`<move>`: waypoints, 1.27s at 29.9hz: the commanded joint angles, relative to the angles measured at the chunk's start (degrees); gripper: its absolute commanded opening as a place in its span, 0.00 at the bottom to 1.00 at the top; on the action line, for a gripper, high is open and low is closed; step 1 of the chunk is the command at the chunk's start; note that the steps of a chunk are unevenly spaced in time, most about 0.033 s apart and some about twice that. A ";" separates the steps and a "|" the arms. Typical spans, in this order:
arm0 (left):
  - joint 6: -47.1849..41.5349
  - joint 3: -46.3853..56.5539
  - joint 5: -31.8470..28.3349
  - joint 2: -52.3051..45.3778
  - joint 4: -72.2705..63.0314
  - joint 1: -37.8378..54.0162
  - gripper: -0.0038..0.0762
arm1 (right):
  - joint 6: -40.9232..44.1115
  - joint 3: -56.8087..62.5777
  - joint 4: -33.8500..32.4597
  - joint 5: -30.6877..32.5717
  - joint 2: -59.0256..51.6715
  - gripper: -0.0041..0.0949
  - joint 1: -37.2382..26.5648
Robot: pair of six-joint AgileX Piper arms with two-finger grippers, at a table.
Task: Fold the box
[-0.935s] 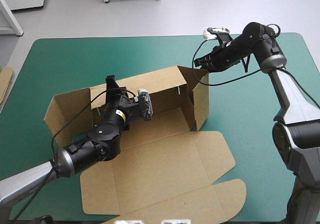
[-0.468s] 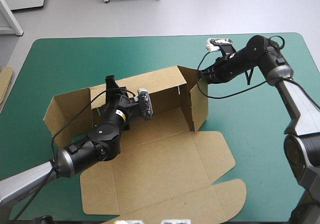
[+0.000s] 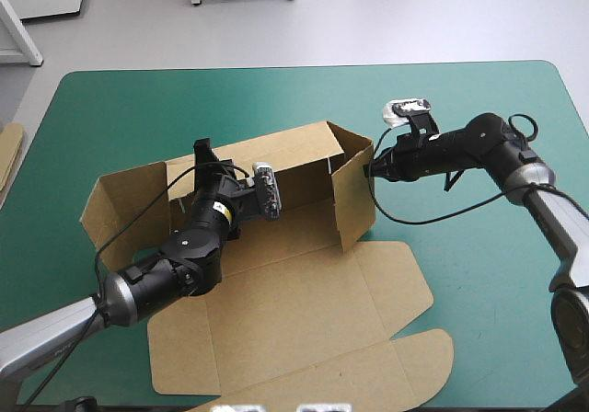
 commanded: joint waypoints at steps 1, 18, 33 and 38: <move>-1.43 -0.88 -0.46 -1.08 -1.95 -0.09 0.04 | -7.90 2.63 7.71 -3.69 -4.30 0.02 -0.05; -2.07 -0.88 -0.46 -1.08 -2.06 -0.09 0.04 | -36.32 19.23 31.02 -7.64 -11.97 0.02 -0.05; -1.96 -0.88 -0.46 -1.08 -4.12 -0.09 0.04 | -44.37 19.84 32.25 -4.72 -12.52 0.03 -0.05; -1.82 -0.88 -0.46 -1.08 -4.12 -0.09 0.04 | -44.37 19.84 32.25 -0.92 -12.52 0.07 -0.05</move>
